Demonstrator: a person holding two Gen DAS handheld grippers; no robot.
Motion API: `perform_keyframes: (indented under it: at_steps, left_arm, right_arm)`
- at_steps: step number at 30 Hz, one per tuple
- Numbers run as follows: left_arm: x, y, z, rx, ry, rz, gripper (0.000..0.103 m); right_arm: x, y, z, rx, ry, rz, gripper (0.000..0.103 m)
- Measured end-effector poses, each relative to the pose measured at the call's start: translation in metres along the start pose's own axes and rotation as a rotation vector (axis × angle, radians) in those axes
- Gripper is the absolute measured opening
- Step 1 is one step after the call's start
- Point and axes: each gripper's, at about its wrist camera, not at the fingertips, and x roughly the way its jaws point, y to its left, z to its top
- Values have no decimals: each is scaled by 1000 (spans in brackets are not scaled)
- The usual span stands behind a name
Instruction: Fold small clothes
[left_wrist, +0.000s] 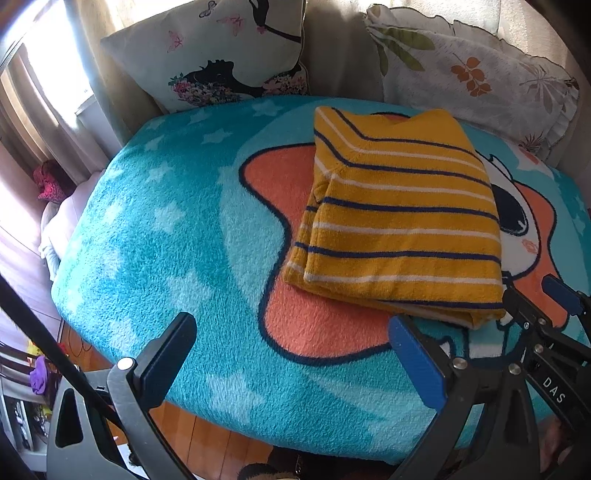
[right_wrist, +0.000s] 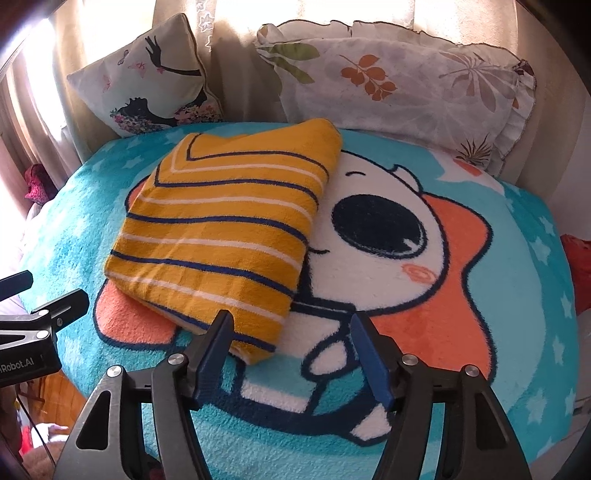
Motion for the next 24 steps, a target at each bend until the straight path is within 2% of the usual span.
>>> perform_keyframes:
  at_steps: [24]
  left_arm:
    - [-11,-26,-18,4,11,-36,103]
  right_arm:
    - [-25,-18,-19,-18,-37,-47,77]
